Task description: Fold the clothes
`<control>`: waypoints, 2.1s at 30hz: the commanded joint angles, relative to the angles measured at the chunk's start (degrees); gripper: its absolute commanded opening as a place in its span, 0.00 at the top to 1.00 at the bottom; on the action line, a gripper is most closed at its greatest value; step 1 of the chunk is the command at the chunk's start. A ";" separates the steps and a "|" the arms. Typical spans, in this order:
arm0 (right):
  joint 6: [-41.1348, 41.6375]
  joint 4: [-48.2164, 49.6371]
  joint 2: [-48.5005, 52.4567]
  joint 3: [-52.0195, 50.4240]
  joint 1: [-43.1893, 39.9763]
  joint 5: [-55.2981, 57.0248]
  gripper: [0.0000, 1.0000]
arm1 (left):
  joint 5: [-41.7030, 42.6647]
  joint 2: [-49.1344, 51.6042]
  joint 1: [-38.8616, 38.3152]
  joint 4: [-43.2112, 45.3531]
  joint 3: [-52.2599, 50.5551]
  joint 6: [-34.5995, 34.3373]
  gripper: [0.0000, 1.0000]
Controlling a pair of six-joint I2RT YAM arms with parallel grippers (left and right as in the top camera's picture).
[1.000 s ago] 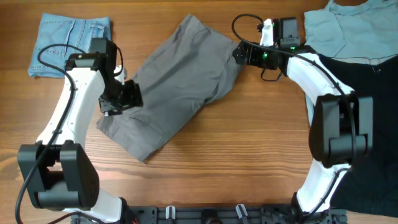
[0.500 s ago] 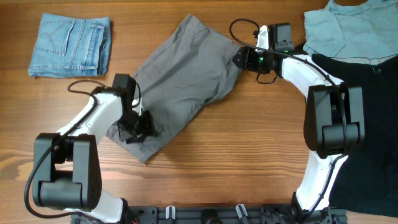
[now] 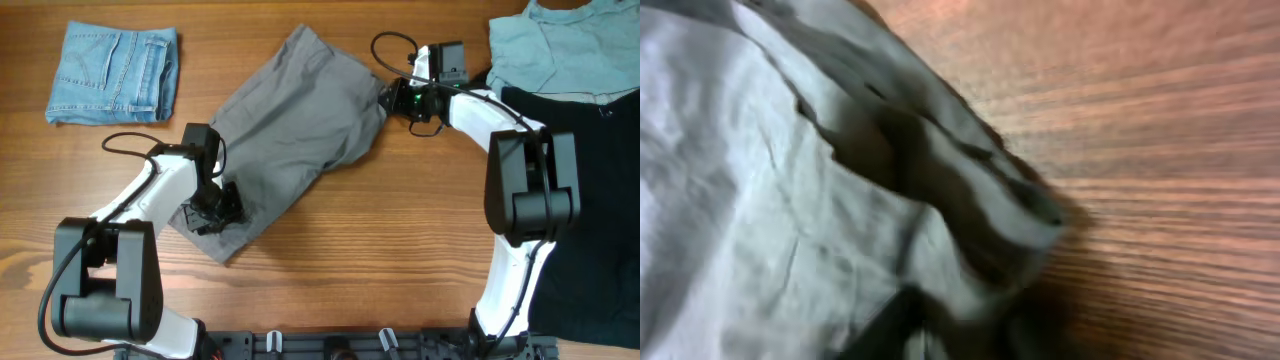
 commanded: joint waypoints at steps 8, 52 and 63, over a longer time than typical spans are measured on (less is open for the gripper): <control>0.72 -17.88 -8.48 -0.31 -8.52 3.54 0.96 | -11.54 0.61 3.54 -2.16 -1.49 -2.05 0.51; -17.90 11.65 -1.22 -0.33 7.02 -1.38 0.35 | 0.61 -4.15 18.16 -7.74 5.16 7.50 0.14; -21.53 12.39 -1.11 -0.33 7.04 -5.27 0.71 | 0.61 -4.13 18.16 -7.78 5.16 7.50 0.14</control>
